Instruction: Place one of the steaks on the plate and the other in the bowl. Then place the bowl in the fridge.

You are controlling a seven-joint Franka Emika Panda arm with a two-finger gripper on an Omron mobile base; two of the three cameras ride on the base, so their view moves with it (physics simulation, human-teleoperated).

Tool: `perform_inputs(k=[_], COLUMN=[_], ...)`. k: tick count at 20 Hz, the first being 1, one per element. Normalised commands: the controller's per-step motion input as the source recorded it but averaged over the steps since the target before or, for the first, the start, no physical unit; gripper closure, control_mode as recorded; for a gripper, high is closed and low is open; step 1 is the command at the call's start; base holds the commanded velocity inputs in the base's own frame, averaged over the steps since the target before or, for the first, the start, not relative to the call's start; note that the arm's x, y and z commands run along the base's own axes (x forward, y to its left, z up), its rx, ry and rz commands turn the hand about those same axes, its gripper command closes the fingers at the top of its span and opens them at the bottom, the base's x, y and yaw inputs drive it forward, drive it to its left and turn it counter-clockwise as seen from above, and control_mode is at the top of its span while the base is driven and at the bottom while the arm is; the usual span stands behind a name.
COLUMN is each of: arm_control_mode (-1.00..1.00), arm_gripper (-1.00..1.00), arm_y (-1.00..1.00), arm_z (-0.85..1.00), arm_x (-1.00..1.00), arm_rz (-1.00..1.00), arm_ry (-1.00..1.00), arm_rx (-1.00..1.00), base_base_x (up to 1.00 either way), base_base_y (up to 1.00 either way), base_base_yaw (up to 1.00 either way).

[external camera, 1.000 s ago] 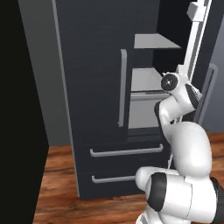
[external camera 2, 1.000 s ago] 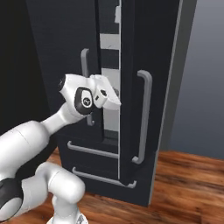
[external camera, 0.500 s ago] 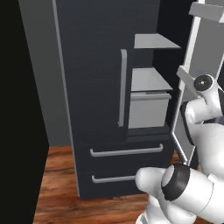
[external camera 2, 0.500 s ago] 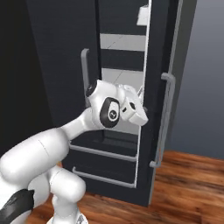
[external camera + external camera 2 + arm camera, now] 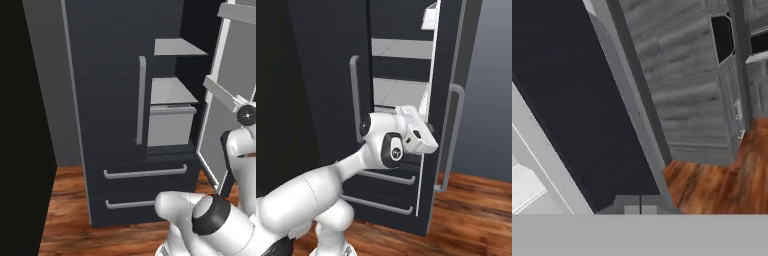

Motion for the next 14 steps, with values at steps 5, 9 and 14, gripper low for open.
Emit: perform_inputs(k=[5,9,14], arm_control_mode=[-1.00,-1.00,-1.00], arm_gripper=[1.00,1.00,1.00], arm_y=[0.17,0.25,0.50], arm_z=[0.98,1.00,0.87], arm_x=[-0.78,-0.40,-0.35], arm_rz=[0.00,0.11,0.19], arm_ry=[0.12,0.40,0.41], arm_rx=[0.11,0.26,0.32], base_base_x=[0.00,0.00,0.00], base_base_y=[0.00,0.00,0.00], base_base_yaw=[0.00,0.00,0.00])
